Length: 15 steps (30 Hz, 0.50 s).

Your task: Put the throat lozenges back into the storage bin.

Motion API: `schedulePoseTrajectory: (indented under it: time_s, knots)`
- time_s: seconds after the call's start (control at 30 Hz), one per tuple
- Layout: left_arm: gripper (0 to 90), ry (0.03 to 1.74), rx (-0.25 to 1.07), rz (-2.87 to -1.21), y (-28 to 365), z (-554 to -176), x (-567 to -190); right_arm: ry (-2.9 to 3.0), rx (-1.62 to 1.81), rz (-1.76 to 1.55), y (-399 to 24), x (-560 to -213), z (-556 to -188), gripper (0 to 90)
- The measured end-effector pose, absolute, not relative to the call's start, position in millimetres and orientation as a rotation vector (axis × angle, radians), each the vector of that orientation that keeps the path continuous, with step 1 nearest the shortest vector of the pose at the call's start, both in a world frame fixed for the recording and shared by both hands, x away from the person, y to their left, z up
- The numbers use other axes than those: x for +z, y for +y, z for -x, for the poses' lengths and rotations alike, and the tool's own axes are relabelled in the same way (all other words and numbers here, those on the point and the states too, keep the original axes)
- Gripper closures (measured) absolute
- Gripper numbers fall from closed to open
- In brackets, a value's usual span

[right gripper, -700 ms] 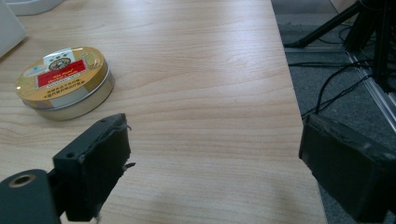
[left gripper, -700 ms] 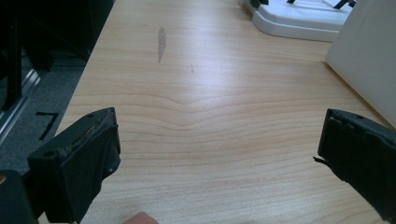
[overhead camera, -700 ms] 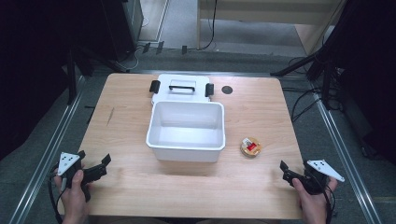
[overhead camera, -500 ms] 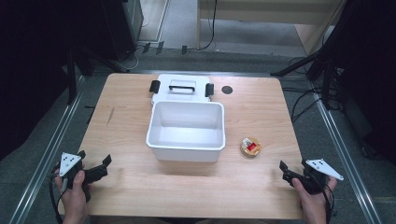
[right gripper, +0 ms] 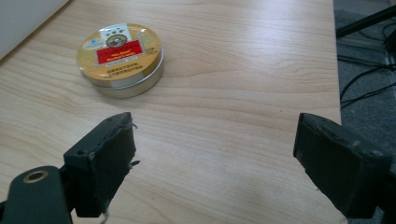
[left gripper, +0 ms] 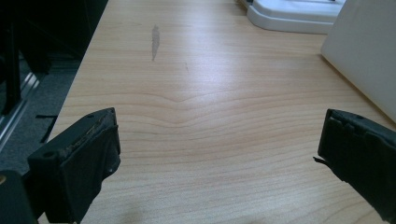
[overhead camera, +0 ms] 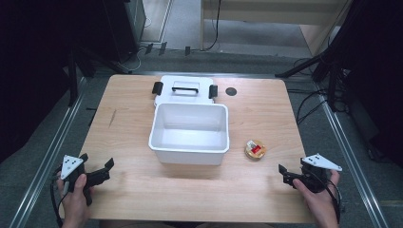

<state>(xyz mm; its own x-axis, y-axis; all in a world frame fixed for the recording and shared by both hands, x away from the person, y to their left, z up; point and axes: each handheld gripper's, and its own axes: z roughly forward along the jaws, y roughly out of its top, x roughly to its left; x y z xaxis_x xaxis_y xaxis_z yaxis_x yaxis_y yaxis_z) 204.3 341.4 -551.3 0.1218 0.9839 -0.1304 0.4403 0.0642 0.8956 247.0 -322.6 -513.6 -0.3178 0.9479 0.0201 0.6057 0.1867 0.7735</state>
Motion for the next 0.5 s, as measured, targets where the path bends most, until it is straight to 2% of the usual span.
schedulePoseTrajectory:
  time_s: [0.27,0.5]
  knots:
    - [0.0,1.465,0.763,-1.515,341.5,-204.2,-551.4,2.183,0.835,-1.452,-310.5,-496.4,-255.8,12.4]
    - [0.0,1.488,0.805,-1.528,337.7,-203.4,-551.0,2.371,0.618,-1.397,-291.1,-487.9,-268.1,6.0]
